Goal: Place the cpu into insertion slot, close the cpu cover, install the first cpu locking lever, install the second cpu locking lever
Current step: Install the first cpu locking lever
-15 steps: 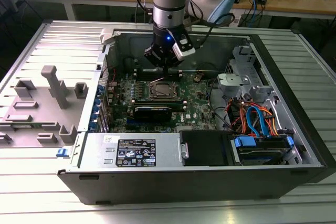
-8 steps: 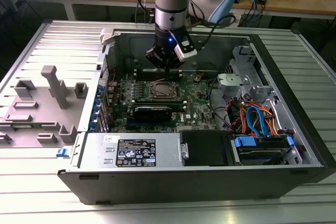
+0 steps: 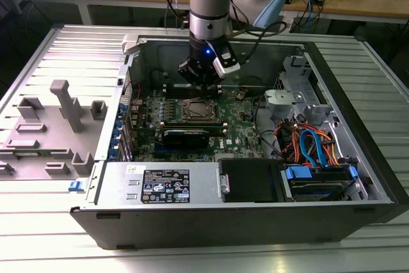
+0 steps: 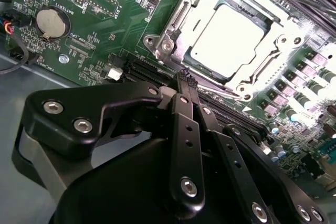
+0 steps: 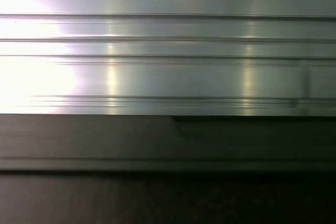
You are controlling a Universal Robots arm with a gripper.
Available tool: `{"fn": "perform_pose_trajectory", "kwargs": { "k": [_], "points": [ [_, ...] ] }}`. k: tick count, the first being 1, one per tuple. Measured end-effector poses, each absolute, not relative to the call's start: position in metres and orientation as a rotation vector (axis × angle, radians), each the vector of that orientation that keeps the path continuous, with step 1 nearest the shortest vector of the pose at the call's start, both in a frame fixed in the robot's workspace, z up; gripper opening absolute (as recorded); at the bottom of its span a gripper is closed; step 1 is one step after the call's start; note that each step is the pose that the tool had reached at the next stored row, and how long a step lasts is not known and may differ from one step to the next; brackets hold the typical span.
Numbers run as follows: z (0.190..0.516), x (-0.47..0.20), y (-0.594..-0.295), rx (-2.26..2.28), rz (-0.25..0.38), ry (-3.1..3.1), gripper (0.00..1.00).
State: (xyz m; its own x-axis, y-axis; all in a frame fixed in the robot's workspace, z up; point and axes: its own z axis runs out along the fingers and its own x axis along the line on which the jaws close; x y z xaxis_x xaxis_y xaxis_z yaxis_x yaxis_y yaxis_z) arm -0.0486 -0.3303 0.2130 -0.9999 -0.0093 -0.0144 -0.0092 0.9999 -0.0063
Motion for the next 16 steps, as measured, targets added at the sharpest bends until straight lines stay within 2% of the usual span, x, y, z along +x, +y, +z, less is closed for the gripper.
{"fn": "perform_pose_trajectory", "kwargs": {
  "k": [16],
  "points": [
    [0.2069, -0.0448, -0.3298, -0.014, -0.009, 3.128, 0.11]
  ]
}}
